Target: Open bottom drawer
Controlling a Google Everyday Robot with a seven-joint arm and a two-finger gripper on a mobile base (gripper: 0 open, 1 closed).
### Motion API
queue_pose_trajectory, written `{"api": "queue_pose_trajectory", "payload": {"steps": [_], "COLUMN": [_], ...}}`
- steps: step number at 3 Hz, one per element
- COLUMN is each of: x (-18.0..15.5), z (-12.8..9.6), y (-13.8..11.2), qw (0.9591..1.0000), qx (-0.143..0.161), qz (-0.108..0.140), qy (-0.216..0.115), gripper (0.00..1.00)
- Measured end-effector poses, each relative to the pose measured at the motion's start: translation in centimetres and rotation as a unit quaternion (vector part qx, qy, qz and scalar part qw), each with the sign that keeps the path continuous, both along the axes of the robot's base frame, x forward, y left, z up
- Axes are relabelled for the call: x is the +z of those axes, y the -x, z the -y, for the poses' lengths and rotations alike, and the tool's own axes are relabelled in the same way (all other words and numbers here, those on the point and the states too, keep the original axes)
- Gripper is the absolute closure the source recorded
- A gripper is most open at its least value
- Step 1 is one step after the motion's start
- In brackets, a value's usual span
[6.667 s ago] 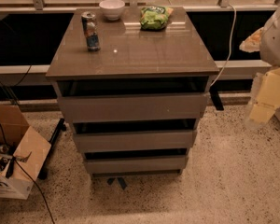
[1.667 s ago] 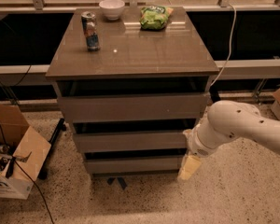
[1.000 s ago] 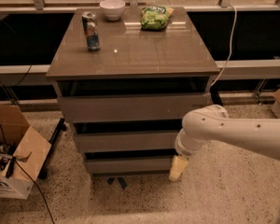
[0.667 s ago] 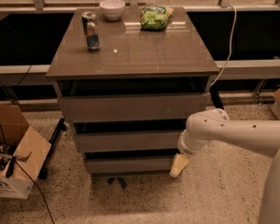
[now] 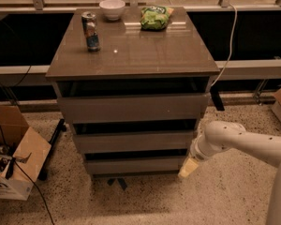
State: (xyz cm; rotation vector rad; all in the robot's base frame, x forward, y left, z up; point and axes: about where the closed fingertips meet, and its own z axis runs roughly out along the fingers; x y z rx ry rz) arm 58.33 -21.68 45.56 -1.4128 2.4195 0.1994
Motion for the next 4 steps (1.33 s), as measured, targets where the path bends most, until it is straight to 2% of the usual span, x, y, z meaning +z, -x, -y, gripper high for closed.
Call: {"api": "queue_pose_trajectory", "payload": {"steps": [1, 3, 4], "x": [-0.8, -1.6, -2.4], "z": [0.7, 0.3, -0.1], "y": [-0.1, 0.1, 0.3], "qw": [1.0000, 1.0000, 0.9994], "qx": [-0.004, 0.000, 0.026], "qz": [0.000, -0.009, -0.012], "qy": [-0.007, -0.005, -0.017], "gripper": [0.00, 0.00, 0.00]}}
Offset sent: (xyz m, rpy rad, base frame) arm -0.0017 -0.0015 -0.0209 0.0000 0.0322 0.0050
